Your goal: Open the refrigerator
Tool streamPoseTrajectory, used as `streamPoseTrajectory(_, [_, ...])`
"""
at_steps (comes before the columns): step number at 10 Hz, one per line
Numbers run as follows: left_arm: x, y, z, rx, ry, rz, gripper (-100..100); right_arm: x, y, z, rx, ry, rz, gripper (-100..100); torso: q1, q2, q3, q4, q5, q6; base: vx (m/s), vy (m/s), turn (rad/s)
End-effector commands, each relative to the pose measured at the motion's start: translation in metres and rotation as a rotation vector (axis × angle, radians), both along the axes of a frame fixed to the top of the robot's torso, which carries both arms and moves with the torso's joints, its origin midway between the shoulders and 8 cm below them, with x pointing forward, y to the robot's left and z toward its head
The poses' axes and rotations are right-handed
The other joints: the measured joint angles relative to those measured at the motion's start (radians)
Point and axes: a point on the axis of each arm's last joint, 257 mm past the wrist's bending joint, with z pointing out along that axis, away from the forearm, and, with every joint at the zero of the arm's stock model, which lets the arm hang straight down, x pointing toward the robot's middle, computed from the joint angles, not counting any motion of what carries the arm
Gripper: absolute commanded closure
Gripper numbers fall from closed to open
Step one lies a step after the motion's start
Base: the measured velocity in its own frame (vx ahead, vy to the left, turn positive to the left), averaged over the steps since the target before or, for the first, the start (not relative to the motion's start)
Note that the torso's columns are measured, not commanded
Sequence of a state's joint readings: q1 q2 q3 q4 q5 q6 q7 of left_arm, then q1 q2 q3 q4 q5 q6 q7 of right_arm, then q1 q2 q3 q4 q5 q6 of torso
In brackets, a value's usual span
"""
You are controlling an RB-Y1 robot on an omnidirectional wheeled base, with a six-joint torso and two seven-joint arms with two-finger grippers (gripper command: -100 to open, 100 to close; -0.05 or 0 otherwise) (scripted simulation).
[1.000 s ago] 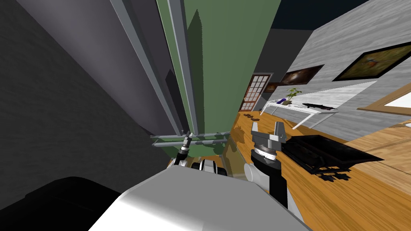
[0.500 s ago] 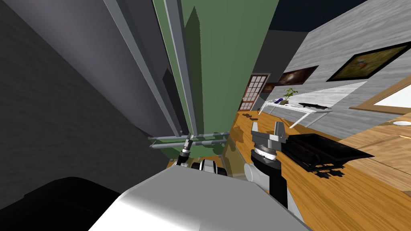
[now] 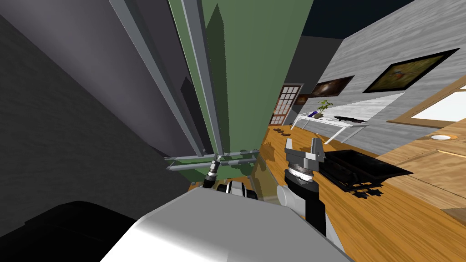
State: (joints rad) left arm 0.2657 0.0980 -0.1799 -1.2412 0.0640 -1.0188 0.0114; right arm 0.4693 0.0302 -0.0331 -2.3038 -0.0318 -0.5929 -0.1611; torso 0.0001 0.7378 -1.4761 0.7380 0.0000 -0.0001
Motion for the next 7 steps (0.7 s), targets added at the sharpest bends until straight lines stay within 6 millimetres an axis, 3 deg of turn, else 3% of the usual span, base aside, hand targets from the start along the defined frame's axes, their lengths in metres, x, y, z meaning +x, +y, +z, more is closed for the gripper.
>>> streamPoseTrajectory(1, [-0.003,-0.009,-0.012,-0.033,0.013,-0.003,-100,0.000,0.000,0.000,0.000,0.000,0.000,0,-0.001,-0.001,0.000,-0.001,0.000,0.001,0.009,0.007,-0.025])
streamPoseTrajectory(3, [-0.004,-0.010,-0.011,-0.038,0.009,0.000,-100,0.000,0.000,0.000,0.000,0.000,0.000,0,-0.003,-0.004,-0.002,-0.002,0.000,0.003,0.002,0.003,-0.012])
streamPoseTrajectory(7, [0.022,-0.013,0.004,-0.042,0.008,-0.003,-100,0.000,0.000,0.000,0.000,0.000,0.000,0,-0.001,-0.008,-0.005,0.003,-0.002,0.003,-0.017,0.003,0.020])
